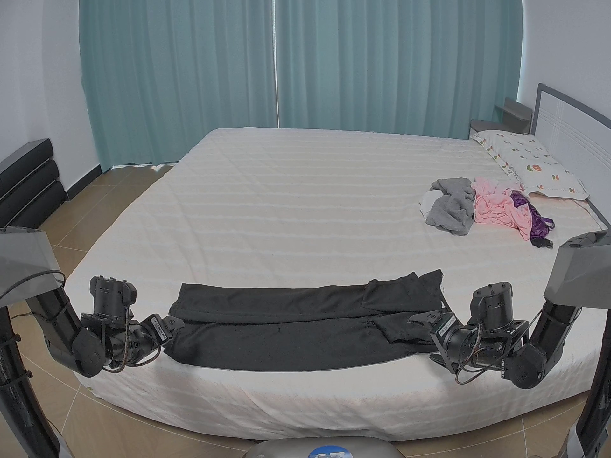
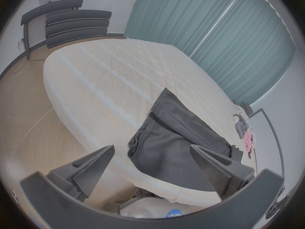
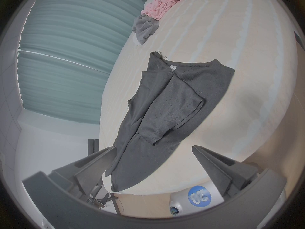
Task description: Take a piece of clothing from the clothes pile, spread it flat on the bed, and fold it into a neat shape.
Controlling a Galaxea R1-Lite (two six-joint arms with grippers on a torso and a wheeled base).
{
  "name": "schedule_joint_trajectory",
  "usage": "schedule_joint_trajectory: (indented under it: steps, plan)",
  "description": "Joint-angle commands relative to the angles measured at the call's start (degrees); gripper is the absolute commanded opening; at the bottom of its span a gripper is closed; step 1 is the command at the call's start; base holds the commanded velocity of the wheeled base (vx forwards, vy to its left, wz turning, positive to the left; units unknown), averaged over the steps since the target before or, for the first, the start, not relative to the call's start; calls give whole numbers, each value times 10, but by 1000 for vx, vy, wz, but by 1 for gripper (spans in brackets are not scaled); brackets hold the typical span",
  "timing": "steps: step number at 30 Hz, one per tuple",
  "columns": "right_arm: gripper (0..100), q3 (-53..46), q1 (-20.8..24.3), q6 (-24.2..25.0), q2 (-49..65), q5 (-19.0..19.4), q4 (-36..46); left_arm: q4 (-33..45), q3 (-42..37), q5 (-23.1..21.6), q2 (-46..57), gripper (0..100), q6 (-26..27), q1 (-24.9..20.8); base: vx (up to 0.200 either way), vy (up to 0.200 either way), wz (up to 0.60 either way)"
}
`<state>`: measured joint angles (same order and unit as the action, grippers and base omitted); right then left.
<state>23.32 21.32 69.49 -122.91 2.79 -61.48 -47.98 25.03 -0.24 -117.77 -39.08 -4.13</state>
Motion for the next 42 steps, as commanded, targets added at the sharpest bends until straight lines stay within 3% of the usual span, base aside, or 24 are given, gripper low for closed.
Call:
schedule_joint_trajectory:
  steps: [1, 8, 29, 30, 42]
  plan:
    - [100, 12, -3, 8, -15, -3, -14, 0, 1, 0, -6, 100, 0, 0, 0, 0, 0]
    - [100, 13, -2, 8, -64, -24, -85, -1, 5, 0, -15, 100, 0, 0, 0, 0, 0]
    - [100, 45, -4, -5, -90, -52, -80, 0, 7, 0, -17, 100, -1, 0, 0, 0, 0]
    - [0, 45, -4, -7, -91, -54, -79, 0, 7, 0, -16, 100, -1, 1, 0, 0, 0]
    - [0, 32, -1, -24, -81, -68, -79, 0, 5, 1, -13, 100, 0, 1, 0, 0, 0]
